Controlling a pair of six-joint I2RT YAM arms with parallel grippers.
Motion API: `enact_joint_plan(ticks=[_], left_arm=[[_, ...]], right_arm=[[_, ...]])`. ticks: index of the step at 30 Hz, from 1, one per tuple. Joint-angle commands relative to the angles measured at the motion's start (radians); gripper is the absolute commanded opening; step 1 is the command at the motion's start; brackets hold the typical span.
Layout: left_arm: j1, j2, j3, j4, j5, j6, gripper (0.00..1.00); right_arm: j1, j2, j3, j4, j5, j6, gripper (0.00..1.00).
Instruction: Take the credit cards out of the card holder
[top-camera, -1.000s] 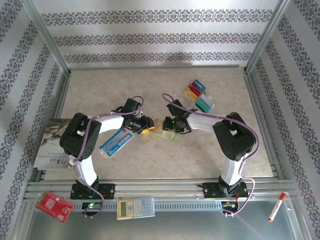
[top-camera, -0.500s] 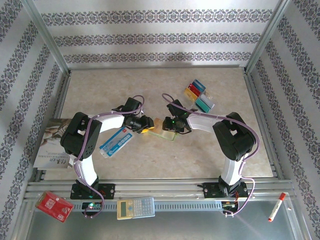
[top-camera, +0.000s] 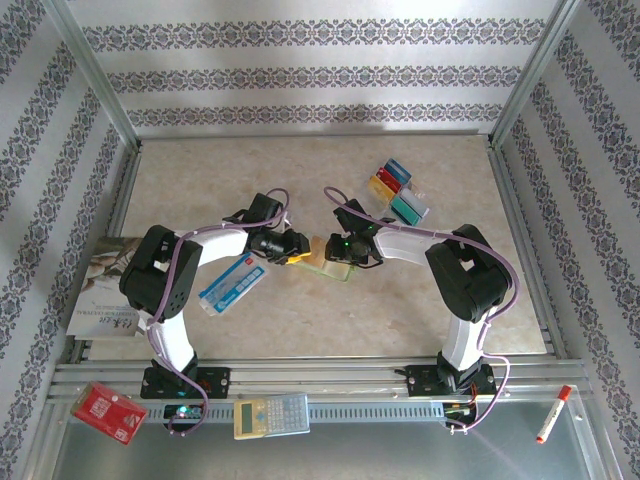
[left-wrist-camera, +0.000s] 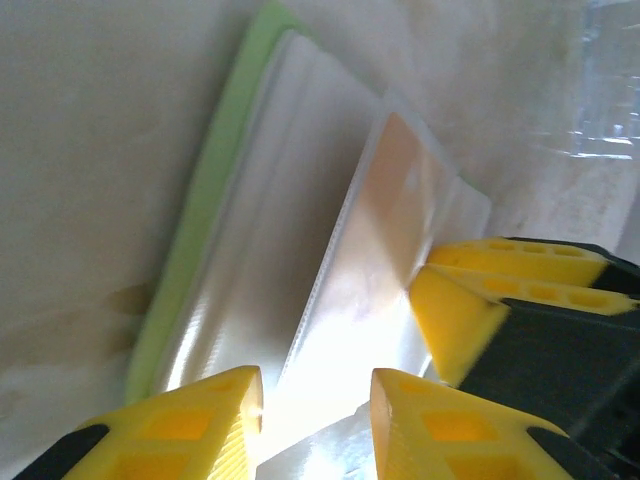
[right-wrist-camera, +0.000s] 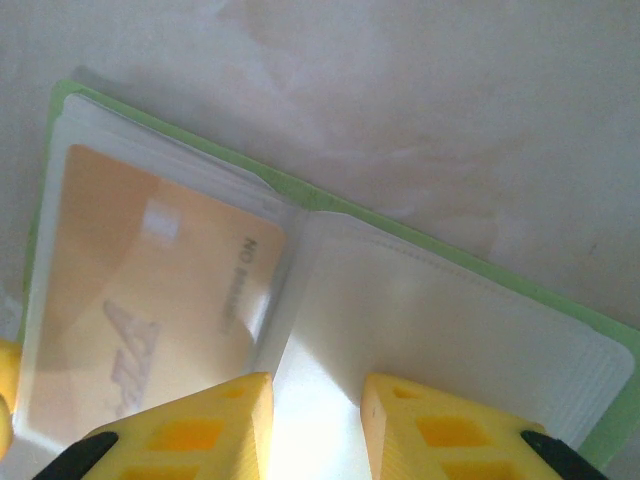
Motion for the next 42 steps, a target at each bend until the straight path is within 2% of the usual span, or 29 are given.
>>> enact_joint_plan(ticks=[1,5,13,21,24,32,37,42], left_arm=[[-0.012,-0.015,-0.009,0.095,0.103,-0.03,0.35],[-0.016,-0.012,-0.009,0.11,0.139,-0.032,0.34],[-0.029,0.004,0.003,0.078,0.111,-0.016,0.32],[-0.035,0.018,0.034,0.022,0.05,0.005,0.23],[-0.034,0.019,0.04,0.003,0.031,0.009,0.17],[-0.034,-0.067,0.032,-0.156,-0.146,0.065,0.06],[-0.04,-0.128,-0.08,-0.031,-0.149,-0.049,0.05],[-0.047,-0.131,-0.137,0.072,-0.148,-0.126,0.05]], right_arm=[[-0.008,0.027,-0.008,-0.047,0.013,-0.017,0.33],[-0.009,0.027,-0.008,-0.047,0.014,-0.016,0.33],[-0.012,0.03,-0.009,-0.048,0.016,-0.016,0.33],[-0.016,0.024,-0.012,-0.047,0.016,-0.017,0.32],[-0.02,0.016,-0.012,-0.047,0.015,-0.019,0.32],[-0.035,-0.031,0.013,-0.032,-0.051,-0.065,0.33],[-0.021,-0.068,0.048,-0.051,-0.097,-0.075,0.33],[0.011,-0.107,0.051,-0.011,-0.137,-0.011,0.33]])
